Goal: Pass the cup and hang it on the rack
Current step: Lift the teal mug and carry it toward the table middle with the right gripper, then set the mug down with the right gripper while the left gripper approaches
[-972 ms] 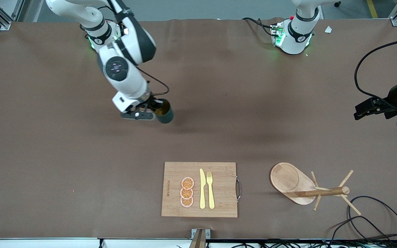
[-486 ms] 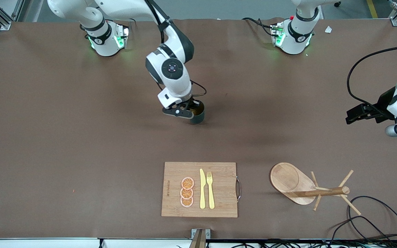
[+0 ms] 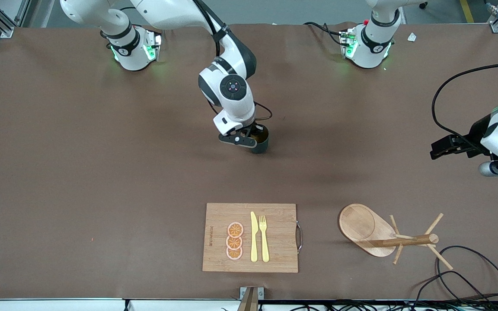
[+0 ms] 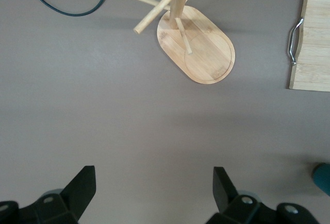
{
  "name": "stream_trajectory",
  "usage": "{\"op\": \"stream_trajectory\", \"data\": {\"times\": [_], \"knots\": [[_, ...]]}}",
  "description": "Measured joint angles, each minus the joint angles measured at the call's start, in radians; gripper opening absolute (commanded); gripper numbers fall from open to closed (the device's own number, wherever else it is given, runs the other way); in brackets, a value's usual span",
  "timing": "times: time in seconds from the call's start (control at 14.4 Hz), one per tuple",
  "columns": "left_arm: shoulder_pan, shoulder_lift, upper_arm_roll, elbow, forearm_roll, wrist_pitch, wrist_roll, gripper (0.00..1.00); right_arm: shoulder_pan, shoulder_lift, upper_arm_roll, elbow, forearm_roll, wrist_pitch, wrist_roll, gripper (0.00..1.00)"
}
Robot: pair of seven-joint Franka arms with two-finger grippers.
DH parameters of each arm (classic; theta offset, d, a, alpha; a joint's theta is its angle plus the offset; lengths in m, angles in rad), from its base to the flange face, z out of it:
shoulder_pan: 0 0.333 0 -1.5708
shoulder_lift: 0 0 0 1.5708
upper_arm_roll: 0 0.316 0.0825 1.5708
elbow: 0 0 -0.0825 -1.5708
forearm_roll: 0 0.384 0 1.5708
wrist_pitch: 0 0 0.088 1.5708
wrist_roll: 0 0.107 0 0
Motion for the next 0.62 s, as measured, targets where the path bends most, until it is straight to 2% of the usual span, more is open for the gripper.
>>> {"op": "stream_trajectory", "data": {"times": [0.07, 0.62], "knots": [[-0.012, 0.008, 0.000, 0.000, 0.000, 0.004, -0.023, 1.00, 0.000, 0.002, 0.000, 0.002, 0.000, 0.000, 0.001, 1.00], [-0.108, 0.032, -0.003, 0.005, 0.040, 0.024, -0.235, 1.00, -0.001, 0.002, -0.014, 0.033, 0.000, -0.006, 0.010, 1.00]]}}
